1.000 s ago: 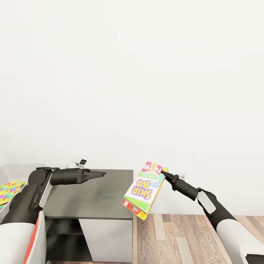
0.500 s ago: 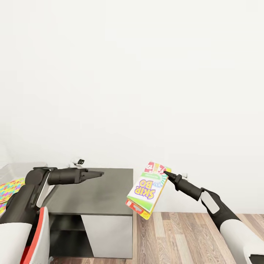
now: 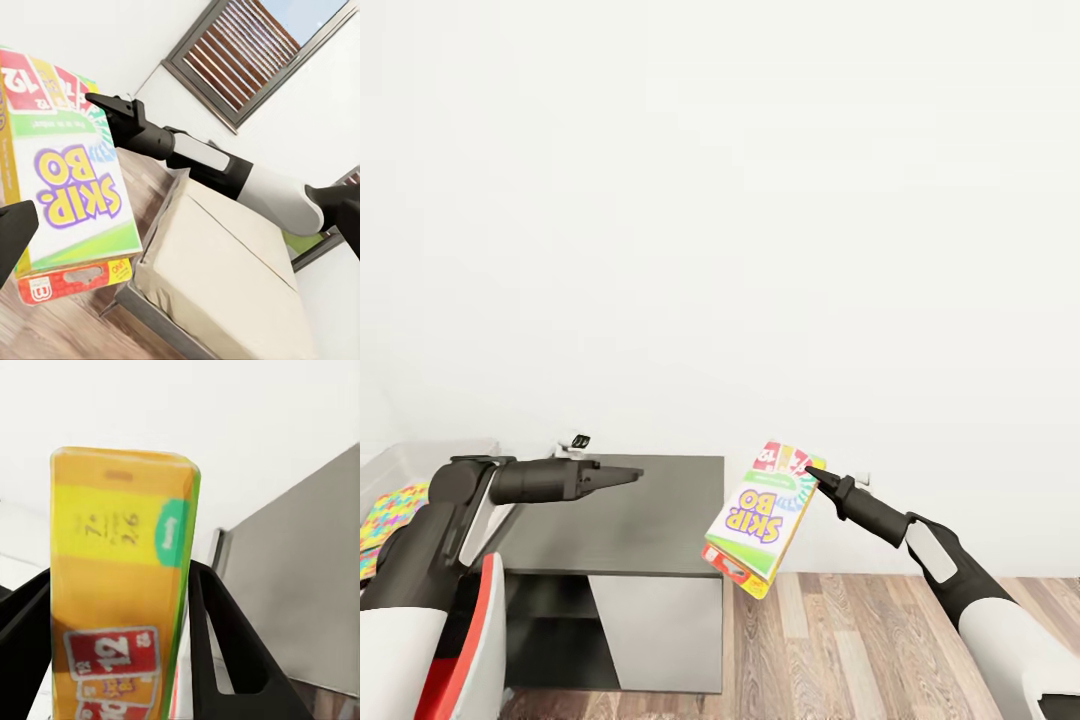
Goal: Put all the toys in the child's room - the three board games (two on the bed and one on the table), the two jigsaw puzzles on the table, and the tennis ball on the table - inside the toy box on the table in the child's room.
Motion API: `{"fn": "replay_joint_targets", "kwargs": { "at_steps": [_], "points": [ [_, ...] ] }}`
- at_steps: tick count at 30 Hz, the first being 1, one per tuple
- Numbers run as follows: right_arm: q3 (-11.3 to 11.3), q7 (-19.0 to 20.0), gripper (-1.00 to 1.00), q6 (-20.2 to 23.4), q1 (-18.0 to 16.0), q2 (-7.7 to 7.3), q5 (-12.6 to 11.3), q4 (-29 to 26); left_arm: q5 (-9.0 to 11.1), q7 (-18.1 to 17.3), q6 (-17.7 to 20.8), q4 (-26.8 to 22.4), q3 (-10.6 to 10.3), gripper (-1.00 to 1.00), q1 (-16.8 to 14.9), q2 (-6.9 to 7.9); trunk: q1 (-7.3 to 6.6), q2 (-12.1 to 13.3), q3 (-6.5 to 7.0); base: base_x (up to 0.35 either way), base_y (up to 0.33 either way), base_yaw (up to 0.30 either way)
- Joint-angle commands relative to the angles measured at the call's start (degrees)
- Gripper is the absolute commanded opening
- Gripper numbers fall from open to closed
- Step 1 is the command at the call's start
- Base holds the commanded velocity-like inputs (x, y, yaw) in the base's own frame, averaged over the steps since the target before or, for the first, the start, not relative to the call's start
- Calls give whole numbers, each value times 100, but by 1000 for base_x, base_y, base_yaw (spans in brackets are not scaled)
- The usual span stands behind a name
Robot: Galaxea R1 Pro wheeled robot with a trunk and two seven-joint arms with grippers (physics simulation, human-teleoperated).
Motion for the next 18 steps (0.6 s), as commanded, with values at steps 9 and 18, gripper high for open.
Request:
{"fn": "replay_joint_targets", "kwargs": {
  "at_steps": [9, 18],
  "points": [
    [-16, 42, -100, 20, 3, 5, -12, 19, -4, -22, 62, -1, 2, 100, -4, -1, -197, 352, 150, -34, 5, 0],
    [-19, 37, -100, 19, 4, 2, -16, 16, -4, -22, 63, -14, 5, 100, -4, 10, -242, 434, 186, 0, 0, 0]
  ]
}}
